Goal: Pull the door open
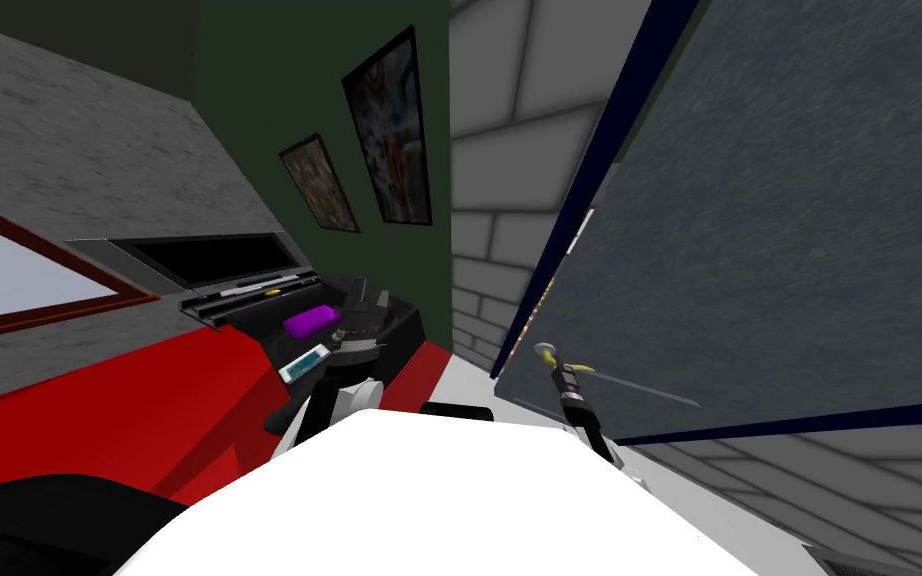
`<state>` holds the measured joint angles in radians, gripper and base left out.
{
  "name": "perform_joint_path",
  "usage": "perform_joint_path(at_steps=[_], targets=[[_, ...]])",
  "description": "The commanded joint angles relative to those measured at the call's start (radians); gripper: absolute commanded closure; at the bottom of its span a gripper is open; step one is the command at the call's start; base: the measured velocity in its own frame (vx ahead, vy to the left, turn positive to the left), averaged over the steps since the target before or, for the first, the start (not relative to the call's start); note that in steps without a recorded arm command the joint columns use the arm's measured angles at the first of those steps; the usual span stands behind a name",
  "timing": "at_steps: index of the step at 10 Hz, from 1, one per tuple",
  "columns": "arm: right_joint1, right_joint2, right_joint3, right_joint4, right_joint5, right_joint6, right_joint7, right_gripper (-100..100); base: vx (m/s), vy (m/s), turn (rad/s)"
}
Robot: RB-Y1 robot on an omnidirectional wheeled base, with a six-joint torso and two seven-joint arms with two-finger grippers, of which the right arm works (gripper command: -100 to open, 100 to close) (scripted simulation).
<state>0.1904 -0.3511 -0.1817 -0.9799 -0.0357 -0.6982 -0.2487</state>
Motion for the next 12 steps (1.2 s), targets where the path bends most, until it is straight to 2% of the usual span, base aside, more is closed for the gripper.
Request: perform_joint_path(at_steps=[1,2,3,4,7,10,11,12], targets=[[0.015,-0.015,0.017,-0.004,0.006,-0.023,-0.021,100,-0.235,-0.063,0.142],[0.022,-0.023,0.025,-0.006,0.008,-0.031,-0.03,100,-0.214,-0.06,0.149],[0.017,-0.016,0.019,-0.001,0.006,-0.022,-0.023,100,-0.089,-0.023,0.037],[0.035,-0.027,0.032,0.0,0.011,-0.044,-0.041,100,-0.146,-0.039,0.15],[0.064,-0.051,0.048,-0.002,0.019,-0.083,-0.068,100,-0.22,-0.031,0.133],[0.1,-0.082,0.068,-0.004,0.028,-0.134,-0.104,100,-0.248,-0.052,0.149],[0.109,-0.089,0.073,-0.005,0.03,-0.146,-0.113,100,-0.242,-0.06,0.127],[0.101,-0.084,0.07,0.001,0.029,-0.135,-0.107,100,-0.103,-0.024,0.024]])
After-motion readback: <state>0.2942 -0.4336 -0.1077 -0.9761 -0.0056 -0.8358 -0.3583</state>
